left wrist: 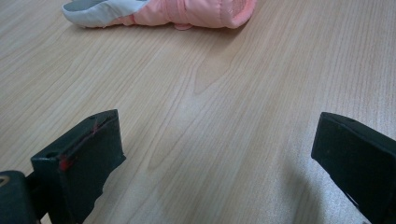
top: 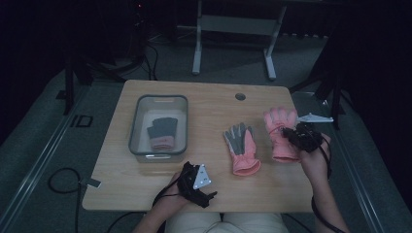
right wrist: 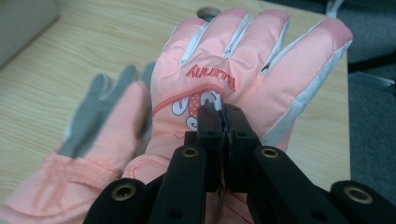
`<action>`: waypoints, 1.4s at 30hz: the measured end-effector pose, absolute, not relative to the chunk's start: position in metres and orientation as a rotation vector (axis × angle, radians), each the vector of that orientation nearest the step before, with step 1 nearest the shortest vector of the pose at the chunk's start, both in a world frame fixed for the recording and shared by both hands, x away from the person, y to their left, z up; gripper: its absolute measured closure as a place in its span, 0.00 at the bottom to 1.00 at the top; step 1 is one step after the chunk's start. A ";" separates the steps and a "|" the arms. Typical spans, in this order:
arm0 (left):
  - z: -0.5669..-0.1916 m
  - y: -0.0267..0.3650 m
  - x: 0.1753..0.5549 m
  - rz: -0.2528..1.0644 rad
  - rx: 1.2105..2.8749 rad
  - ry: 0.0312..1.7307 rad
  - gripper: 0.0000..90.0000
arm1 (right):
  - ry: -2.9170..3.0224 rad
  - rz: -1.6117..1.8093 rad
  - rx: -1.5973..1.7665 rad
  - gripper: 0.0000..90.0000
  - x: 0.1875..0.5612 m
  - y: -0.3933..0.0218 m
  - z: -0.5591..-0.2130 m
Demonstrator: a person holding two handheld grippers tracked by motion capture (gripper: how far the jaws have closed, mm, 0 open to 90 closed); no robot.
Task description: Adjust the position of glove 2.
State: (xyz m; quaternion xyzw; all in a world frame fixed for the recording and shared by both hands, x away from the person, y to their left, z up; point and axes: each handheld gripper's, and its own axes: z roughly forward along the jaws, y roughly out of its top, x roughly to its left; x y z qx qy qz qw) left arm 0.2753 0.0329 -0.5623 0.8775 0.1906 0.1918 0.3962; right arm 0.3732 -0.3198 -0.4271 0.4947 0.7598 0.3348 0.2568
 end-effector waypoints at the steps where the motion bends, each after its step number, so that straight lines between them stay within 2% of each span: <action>1: -0.562 0.033 0.275 0.487 2.223 0.483 0.02 | 2.067 0.911 1.322 0.97 0.373 -0.314 -0.422; 21: -0.563 0.033 0.276 0.486 2.214 0.493 0.02 | 2.148 1.026 1.236 0.97 0.371 -0.242 -0.411; 28: -0.562 0.032 0.275 0.494 2.223 0.478 0.02 | 2.173 1.010 1.240 0.97 0.363 -0.216 -0.424; 42: -0.562 0.032 0.274 0.496 2.229 0.476 0.02 | 2.184 0.908 1.344 0.96 0.367 -0.211 -0.458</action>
